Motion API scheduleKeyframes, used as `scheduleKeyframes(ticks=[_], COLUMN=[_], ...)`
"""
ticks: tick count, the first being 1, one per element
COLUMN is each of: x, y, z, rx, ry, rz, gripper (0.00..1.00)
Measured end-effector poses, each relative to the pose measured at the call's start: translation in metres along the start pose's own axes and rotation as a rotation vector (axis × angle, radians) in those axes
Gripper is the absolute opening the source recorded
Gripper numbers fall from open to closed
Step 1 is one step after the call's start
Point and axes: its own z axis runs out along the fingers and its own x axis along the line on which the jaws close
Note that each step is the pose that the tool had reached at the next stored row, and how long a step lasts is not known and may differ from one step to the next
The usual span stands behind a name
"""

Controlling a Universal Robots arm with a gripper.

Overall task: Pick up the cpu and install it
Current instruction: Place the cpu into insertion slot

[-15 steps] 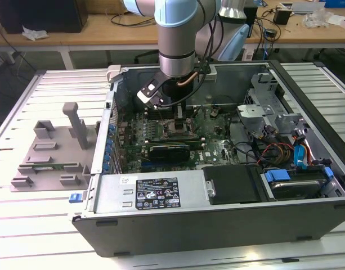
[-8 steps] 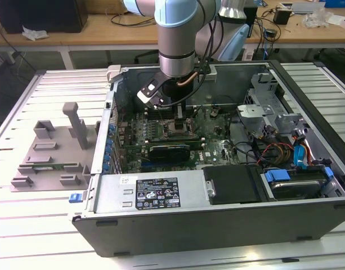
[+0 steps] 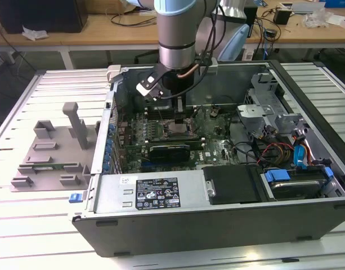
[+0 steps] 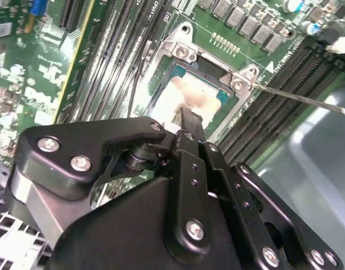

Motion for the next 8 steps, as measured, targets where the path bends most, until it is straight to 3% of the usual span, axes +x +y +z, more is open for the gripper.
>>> scheduleKeyframes(ticks=[8], x=[-0.0003], y=[0.0026], z=[-0.0578], rx=[-0.0001], ry=[-0.0013], rz=[0.000], gripper=[0.11])
